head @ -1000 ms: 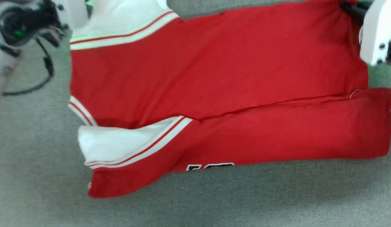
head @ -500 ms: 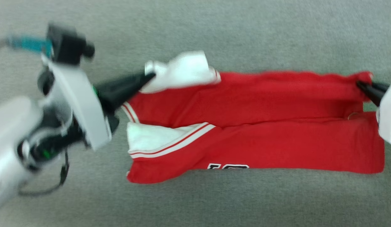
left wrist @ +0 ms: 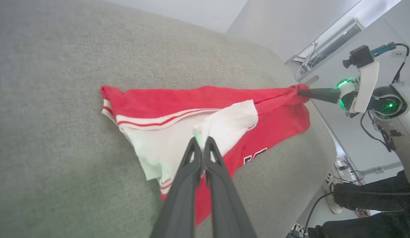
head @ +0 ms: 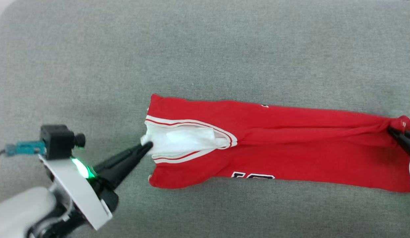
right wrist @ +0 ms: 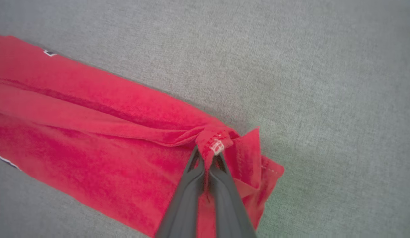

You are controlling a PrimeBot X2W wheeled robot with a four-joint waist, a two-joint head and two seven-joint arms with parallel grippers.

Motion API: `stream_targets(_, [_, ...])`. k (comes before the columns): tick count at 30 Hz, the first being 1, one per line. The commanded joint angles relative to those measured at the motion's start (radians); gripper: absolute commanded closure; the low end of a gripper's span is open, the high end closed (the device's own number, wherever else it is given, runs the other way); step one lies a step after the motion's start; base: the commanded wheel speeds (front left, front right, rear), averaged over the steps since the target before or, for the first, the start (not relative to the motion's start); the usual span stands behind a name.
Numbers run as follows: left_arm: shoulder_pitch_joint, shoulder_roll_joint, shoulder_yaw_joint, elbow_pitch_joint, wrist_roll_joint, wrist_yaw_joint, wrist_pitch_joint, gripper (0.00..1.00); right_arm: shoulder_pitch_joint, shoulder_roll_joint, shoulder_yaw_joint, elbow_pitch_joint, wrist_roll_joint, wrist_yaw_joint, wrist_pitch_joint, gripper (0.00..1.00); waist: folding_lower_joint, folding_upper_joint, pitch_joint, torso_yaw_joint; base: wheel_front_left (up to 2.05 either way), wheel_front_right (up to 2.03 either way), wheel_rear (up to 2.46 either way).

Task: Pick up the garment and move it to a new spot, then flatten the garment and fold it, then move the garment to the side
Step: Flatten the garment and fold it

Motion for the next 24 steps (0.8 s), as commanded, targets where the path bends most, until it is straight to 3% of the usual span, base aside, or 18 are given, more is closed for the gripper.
stream_targets(1, [0.023,-0.015,-0.002,0.0,-0.015,0.001,-0.014,1.0,0.023,0.009,-0.017,-0.01,-0.004,0.0,0.0,1.0,0.0,-0.0001,0.012,0.006,0.0,0.0,0.0])
stream_targets(12, [0.087,-0.156,-0.017,0.134,-0.041,0.001,-0.049,1.0,0.057,0.071,-0.025,0.067,-0.021,0.0,-0.038,1.0,0.0,-0.0001,0.059,0.008,0.0,0.0,0.0])
stream_targets(22, [0.067,-0.213,-0.015,0.219,-0.03,0.001,-0.056,1.0,0.005,0.087,0.028,0.173,-0.04,-0.001,-0.133,1.0,0.0,-0.0001,0.075,0.0,0.0,0.0,0.0])
stream_targets(24, [0.07,-0.217,-0.011,0.227,-0.019,0.001,-0.057,1.0,-0.005,0.091,0.036,0.182,-0.044,-0.001,-0.158,0.71,0.0,-0.0001,0.065,-0.002,0.0,0.0,0.0])
